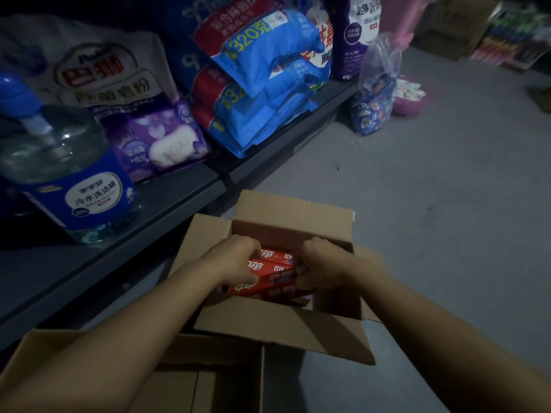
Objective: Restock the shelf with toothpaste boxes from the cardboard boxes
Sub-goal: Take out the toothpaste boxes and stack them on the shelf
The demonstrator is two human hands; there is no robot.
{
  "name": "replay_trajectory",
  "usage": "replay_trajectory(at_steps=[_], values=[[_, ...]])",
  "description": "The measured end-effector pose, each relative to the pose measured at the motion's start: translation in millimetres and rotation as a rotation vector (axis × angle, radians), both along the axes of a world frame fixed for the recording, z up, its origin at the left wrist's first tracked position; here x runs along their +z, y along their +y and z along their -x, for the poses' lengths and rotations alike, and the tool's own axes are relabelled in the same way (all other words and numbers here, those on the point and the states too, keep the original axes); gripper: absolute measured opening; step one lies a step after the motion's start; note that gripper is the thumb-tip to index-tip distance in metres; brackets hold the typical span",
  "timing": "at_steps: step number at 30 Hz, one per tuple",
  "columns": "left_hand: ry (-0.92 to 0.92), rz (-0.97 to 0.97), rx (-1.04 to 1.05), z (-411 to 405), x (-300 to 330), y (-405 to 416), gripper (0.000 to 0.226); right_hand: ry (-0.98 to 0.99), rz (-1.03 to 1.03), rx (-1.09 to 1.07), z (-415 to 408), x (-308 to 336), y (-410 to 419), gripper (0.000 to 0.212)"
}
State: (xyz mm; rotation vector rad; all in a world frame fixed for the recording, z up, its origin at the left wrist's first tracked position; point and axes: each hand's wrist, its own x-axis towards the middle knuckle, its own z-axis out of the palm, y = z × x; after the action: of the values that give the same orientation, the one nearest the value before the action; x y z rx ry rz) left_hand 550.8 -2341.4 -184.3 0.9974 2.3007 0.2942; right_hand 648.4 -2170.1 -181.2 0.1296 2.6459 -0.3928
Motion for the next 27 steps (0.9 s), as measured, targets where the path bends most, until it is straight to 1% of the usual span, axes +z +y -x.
replay_trajectory(at_steps=[2, 3, 6, 7, 9, 13, 17, 19, 24, 27], values=[[0.014, -0.010, -0.021, 2.6, 5.2, -0.5, 0.053, 0.003, 0.016, -0.040, 1.3, 13.1, 6.9, 0.019], [0.013, -0.012, -0.027, 3.7, 8.5, -1.2, 0.052, 0.005, 0.034, -0.065, 1.4, 21.1, 10.7, 0.017], [-0.012, 0.006, -0.040, 7.1, 22.0, -3.3, 0.057, 0.036, 0.048, -0.126, 0.7, 48.6, 21.9, 0.027], [-0.020, 0.010, -0.044, 8.3, 28.2, -4.2, 0.060, 0.048, 0.060, -0.150, -0.6, 58.9, 25.0, 0.027], [-0.015, 0.016, -0.053, 11.7, 43.0, -6.9, 0.059, 0.052, 0.144, -0.213, -3.3, 77.9, 31.1, 0.024], [-0.008, -0.001, -0.081, 20.3, 78.5, -14.0, 0.042, 0.011, 0.372, -0.310, -9.5, 115.8, 39.0, 0.020], [-0.029, -0.057, -0.054, 27.0, 121.2, -23.5, 0.036, 0.072, 0.440, -0.316, -12.7, 150.4, 37.2, 0.016], [0.026, -0.085, -0.045, 31.1, 144.2, -29.8, 0.034, 0.119, 0.456, -0.306, -11.1, 168.0, 32.9, 0.018], [0.200, -0.103, -0.076, 41.7, 211.4, -51.0, 0.033, 0.211, 0.461, -0.235, -3.7, 222.3, 14.8, 0.032], [0.265, -0.114, -0.056, 45.8, 250.7, -69.6, 0.035, 0.263, 0.433, -0.144, 4.2, 253.5, -0.3, 0.030]])
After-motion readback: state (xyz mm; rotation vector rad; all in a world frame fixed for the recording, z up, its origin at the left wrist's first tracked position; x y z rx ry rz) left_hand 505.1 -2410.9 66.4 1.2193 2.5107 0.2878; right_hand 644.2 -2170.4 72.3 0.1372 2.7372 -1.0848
